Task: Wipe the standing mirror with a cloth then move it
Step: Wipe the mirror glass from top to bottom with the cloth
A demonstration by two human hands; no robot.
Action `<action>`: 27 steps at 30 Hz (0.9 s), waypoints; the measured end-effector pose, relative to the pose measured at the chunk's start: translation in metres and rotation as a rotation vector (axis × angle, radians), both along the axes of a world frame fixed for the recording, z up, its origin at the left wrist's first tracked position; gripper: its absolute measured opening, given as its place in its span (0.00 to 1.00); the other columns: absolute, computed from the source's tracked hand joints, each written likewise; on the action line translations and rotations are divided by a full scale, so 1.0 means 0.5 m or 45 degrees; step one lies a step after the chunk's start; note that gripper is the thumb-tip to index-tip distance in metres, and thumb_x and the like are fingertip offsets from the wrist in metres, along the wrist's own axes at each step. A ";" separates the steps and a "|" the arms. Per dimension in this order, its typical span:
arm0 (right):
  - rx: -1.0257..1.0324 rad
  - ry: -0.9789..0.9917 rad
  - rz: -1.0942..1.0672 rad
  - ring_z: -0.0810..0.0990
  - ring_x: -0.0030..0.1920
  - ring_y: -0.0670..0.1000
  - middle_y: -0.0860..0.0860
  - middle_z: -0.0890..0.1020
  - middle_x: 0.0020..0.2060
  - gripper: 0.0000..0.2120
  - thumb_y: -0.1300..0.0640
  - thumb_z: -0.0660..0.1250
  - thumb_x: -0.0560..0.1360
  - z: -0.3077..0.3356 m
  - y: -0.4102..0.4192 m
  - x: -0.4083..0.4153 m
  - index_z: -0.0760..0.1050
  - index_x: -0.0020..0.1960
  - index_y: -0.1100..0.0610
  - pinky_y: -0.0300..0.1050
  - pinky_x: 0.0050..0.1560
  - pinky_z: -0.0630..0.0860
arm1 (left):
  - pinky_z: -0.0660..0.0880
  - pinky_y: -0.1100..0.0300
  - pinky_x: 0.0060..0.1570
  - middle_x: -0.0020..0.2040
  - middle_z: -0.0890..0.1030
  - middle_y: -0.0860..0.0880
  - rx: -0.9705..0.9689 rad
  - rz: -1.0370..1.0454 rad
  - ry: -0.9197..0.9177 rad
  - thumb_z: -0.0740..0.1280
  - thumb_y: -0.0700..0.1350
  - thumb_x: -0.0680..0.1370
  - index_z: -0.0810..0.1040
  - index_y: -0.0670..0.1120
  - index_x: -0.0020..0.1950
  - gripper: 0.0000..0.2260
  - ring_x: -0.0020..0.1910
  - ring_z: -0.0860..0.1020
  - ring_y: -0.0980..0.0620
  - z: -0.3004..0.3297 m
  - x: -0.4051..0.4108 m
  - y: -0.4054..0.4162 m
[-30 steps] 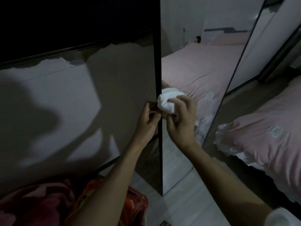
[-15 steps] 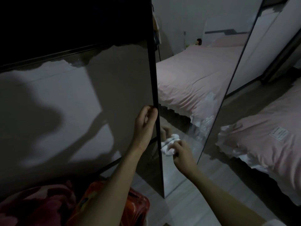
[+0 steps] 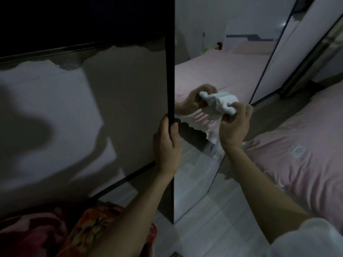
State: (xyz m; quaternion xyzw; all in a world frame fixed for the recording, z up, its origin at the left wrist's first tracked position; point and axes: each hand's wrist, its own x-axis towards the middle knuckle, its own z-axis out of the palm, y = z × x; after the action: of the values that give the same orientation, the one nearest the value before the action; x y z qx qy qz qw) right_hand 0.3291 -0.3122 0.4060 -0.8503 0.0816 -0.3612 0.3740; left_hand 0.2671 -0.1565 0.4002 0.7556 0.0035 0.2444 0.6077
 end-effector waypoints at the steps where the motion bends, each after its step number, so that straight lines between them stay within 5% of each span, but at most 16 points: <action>1: -0.040 0.046 0.026 0.75 0.56 0.58 0.60 0.73 0.57 0.10 0.66 0.64 0.71 -0.013 -0.003 0.003 0.72 0.53 0.62 0.44 0.51 0.72 | 0.69 0.68 0.56 0.58 0.74 0.55 0.003 0.028 -0.004 0.53 0.52 0.80 0.69 0.43 0.68 0.20 0.56 0.71 0.66 -0.002 0.001 -0.001; 3: -0.136 0.134 0.055 0.76 0.55 0.60 0.60 0.74 0.57 0.10 0.66 0.64 0.71 -0.050 -0.011 0.000 0.73 0.53 0.63 0.44 0.50 0.70 | 0.71 0.63 0.57 0.59 0.76 0.52 0.013 0.081 -0.027 0.52 0.54 0.79 0.70 0.41 0.67 0.23 0.57 0.73 0.62 -0.009 0.002 0.001; 7: -0.178 0.442 0.100 0.76 0.53 0.62 0.61 0.75 0.58 0.15 0.69 0.63 0.69 -0.122 -0.020 -0.025 0.74 0.55 0.63 0.52 0.48 0.73 | 0.64 0.78 0.54 0.56 0.71 0.58 0.049 0.129 -0.092 0.53 0.49 0.80 0.70 0.40 0.66 0.19 0.56 0.67 0.76 -0.013 0.007 0.008; 11: -0.117 0.727 0.267 0.75 0.53 0.60 0.58 0.76 0.53 0.13 0.71 0.60 0.69 -0.187 -0.017 -0.047 0.74 0.50 0.60 0.43 0.46 0.67 | 0.71 0.63 0.56 0.59 0.76 0.52 0.061 0.134 -0.069 0.52 0.52 0.80 0.71 0.42 0.66 0.20 0.58 0.74 0.60 -0.015 0.009 0.020; 14: -0.131 1.071 0.445 0.75 0.48 0.54 0.56 0.78 0.52 0.12 0.68 0.59 0.73 -0.218 -0.020 -0.046 0.75 0.52 0.57 0.40 0.45 0.67 | 0.69 0.69 0.56 0.58 0.74 0.55 0.084 0.117 -0.062 0.52 0.52 0.80 0.70 0.42 0.66 0.21 0.58 0.72 0.63 -0.015 0.009 0.027; 17: -0.235 1.374 0.341 0.74 0.48 0.53 0.57 0.79 0.54 0.10 0.60 0.60 0.76 -0.228 -0.011 -0.057 0.74 0.56 0.55 0.44 0.47 0.68 | 0.69 0.70 0.54 0.56 0.74 0.58 0.109 0.099 -0.039 0.52 0.53 0.80 0.71 0.45 0.65 0.20 0.55 0.73 0.64 -0.018 0.009 0.036; 20: -0.436 1.241 0.099 0.73 0.57 0.57 0.56 0.78 0.52 0.11 0.55 0.60 0.74 -0.205 -0.014 -0.075 0.73 0.55 0.53 0.51 0.55 0.68 | 0.75 0.52 0.51 0.54 0.80 0.49 0.135 0.094 -0.029 0.52 0.54 0.80 0.72 0.45 0.62 0.19 0.52 0.78 0.51 -0.020 0.008 0.039; 23: -0.241 0.915 -0.068 0.75 0.52 0.61 0.60 0.78 0.49 0.11 0.55 0.62 0.72 -0.156 -0.035 -0.067 0.72 0.54 0.57 0.53 0.48 0.73 | 0.74 0.49 0.53 0.55 0.80 0.45 0.123 0.114 -0.045 0.52 0.53 0.79 0.73 0.42 0.63 0.21 0.54 0.77 0.50 -0.017 0.007 0.030; 27: -0.045 0.535 -0.233 0.76 0.51 0.60 0.59 0.73 0.56 0.12 0.58 0.62 0.74 -0.067 -0.052 -0.032 0.71 0.57 0.59 0.46 0.44 0.67 | 0.73 0.48 0.56 0.52 0.77 0.57 0.076 0.114 -0.022 0.51 0.54 0.79 0.72 0.42 0.64 0.22 0.53 0.75 0.55 -0.011 -0.001 0.012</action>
State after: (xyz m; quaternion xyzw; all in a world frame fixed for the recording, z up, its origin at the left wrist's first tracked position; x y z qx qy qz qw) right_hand 0.3129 -0.3383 0.3723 -0.9023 0.2283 -0.2101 0.2995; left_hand 0.2668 -0.1503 0.3948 0.7702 0.0248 0.2780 0.5735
